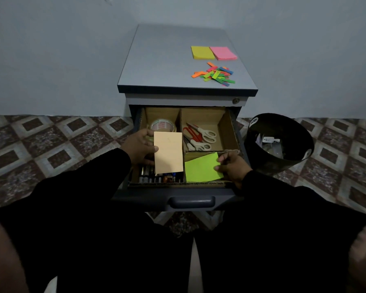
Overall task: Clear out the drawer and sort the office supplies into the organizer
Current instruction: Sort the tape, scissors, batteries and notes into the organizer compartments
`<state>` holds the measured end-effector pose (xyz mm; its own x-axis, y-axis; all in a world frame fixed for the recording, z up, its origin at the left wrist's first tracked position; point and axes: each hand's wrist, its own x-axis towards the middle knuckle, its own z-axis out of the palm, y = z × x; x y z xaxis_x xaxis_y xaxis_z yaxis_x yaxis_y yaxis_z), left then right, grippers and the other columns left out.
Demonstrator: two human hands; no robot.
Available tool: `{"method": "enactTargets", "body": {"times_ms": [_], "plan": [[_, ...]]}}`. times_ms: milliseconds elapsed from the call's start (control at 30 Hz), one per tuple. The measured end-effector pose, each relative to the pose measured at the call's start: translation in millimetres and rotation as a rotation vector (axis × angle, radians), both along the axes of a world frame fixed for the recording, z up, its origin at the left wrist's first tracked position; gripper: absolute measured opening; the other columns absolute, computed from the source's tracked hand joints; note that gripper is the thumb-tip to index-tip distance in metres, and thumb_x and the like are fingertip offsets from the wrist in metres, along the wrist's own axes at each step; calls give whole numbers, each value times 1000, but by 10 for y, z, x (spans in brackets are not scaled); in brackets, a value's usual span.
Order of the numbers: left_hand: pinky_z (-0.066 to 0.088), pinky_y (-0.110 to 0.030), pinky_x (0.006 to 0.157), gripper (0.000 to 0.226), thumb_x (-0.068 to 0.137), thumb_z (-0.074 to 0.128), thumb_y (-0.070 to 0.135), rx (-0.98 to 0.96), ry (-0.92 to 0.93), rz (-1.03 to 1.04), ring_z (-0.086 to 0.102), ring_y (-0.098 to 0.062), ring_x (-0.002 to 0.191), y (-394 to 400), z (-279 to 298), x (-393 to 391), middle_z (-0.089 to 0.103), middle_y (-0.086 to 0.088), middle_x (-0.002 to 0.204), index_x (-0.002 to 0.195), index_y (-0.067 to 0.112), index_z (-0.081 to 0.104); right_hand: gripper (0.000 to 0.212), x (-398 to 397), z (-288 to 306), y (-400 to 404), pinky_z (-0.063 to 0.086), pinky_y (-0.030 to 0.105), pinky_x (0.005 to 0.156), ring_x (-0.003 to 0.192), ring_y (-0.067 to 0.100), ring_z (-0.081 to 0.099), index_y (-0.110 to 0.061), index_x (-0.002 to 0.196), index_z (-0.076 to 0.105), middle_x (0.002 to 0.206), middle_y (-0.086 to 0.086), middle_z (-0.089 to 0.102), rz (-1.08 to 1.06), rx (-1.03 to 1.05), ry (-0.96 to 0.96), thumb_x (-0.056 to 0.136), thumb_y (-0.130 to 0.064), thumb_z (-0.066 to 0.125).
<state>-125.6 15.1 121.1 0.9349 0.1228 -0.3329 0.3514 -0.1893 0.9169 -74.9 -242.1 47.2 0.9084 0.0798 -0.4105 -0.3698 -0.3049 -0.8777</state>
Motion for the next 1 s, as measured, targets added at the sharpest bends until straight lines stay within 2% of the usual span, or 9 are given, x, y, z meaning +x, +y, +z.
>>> {"method": "enactTargets", "body": {"times_ms": [100,167,300,367,433,567,767,867,1000], "plan": [[51,-46,75,30,89,51,-8,-25,-1,-2,54,-32,98,-5,1,-8,54,-8,86,112,11,44,34,21,-16,25,46,40,75,72,21,50,-13,70,45,72,6,49,25,-54,-16,78,15,63],[53,-44,69,30,89,51,-8,-25,-7,-7,54,-32,98,-1,0,-11,54,-8,85,111,11,43,33,30,-36,57,47,39,78,76,21,53,-15,68,47,71,5,53,52,-127,-37,76,11,67],[54,-44,71,29,89,51,-8,-23,-16,-15,56,-32,96,31,-1,-29,54,-8,84,110,10,45,34,39,-51,108,40,26,59,66,16,49,-17,66,47,68,1,53,62,-252,-59,76,3,71],[56,-40,65,29,89,52,-7,-16,-17,-22,58,-27,90,52,7,-43,55,-7,85,111,11,44,34,53,-33,91,39,26,56,70,19,50,-18,67,46,70,1,52,73,-313,-59,76,2,72],[57,-33,56,29,89,52,-7,-20,-16,-20,58,-22,84,73,2,-52,55,-7,86,111,11,44,35,75,-6,45,43,30,60,76,23,52,-19,66,46,70,1,51,115,-395,-61,75,3,72],[57,-31,56,28,89,52,-6,-20,-10,-13,58,-24,88,89,-46,-62,55,-9,90,109,12,46,35,83,36,-30,53,43,72,76,26,55,-18,67,49,70,4,52,160,-443,-18,75,10,68],[57,-35,61,26,89,52,-6,-15,-11,-42,56,-30,98,54,-87,-54,55,-8,94,103,16,47,34,86,50,-46,53,39,62,69,27,57,-16,67,48,71,7,53,173,-434,-24,78,12,63],[57,-33,57,29,89,52,-6,-21,-11,-45,56,-32,100,52,-89,-51,56,-9,98,91,22,48,35,47,47,-74,48,30,50,56,21,54,-15,68,47,65,7,51,154,-382,-57,82,16,54],[57,-34,57,26,88,53,-5,-12,-13,-35,56,-34,102,61,-117,-56,57,-13,106,100,17,48,36,-5,96,-94,44,24,46,55,18,49,-13,66,45,64,7,51,202,-409,-63,80,20,53]]}}
